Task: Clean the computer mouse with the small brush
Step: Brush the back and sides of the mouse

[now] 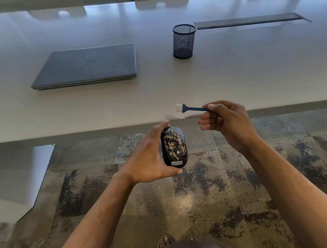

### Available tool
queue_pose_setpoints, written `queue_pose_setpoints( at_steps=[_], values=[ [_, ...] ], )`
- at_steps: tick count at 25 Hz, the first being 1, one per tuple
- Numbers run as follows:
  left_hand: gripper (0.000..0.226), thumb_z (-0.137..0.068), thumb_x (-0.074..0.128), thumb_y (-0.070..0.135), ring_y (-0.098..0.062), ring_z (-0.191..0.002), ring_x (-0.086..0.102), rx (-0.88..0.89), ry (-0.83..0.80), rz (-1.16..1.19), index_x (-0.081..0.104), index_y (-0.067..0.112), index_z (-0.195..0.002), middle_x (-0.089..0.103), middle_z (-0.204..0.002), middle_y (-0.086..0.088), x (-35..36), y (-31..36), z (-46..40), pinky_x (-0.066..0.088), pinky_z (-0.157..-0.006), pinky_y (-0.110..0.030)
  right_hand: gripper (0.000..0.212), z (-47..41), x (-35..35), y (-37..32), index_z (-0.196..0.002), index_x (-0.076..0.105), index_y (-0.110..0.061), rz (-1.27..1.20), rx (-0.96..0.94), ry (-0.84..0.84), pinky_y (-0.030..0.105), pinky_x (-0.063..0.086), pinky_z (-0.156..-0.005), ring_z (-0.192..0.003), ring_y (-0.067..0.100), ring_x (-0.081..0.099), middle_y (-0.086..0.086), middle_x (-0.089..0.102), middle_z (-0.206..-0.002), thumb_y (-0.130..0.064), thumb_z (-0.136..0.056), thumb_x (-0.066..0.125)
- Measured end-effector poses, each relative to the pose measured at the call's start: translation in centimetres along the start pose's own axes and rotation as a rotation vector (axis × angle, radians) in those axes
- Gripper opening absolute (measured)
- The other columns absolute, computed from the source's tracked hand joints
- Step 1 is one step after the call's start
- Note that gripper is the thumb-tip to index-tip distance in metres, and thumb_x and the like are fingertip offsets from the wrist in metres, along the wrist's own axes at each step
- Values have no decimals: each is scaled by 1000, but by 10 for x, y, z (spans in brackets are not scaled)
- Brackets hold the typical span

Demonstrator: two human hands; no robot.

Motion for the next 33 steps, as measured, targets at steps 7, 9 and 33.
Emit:
queue_pose_setpoints(
  at_steps=[7, 9, 33],
  values=[
    [125, -57, 91, 53, -3, -130, 30, -8, 1, 10, 13, 34, -153, 31, -153, 4, 10, 9, 10, 21, -107, -27, 14, 12, -9, -4, -94, 70, -3, -91, -15, -71, 25, 61, -64, -69, 21, 75, 12, 76, -79, -11, -82, 71],
    [125, -57, 91, 53, -5, -130, 31, -9, -1, 14, 13, 35, -153, 31, -152, 4, 12, 10, 13, 23, -106, -28, 16, 14, -9, -1, -96, 69, -3, -48, -20, -66, 26, 61, -64, -68, 21, 74, 11, 75, -79, -12, -82, 71],
    [126, -58, 94, 44, 1, -128, 30, -2, -7, 16, 12, 30, -154, 31, -151, 6, 11, 9, 35, 18, -96, -5, 8, 12, 3, 1, -88, 66, 2, 383, -54, -167, 34, 58, -57, -60, 29, 69, 13, 72, -69, 4, -93, 60]
  ],
)
Point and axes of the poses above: each hand's wrist, its own z-axis away from the middle knuckle, its own x-axis out of the palm, y = z × x, the point moved 1 cm from there along -z, towards the middle knuckle
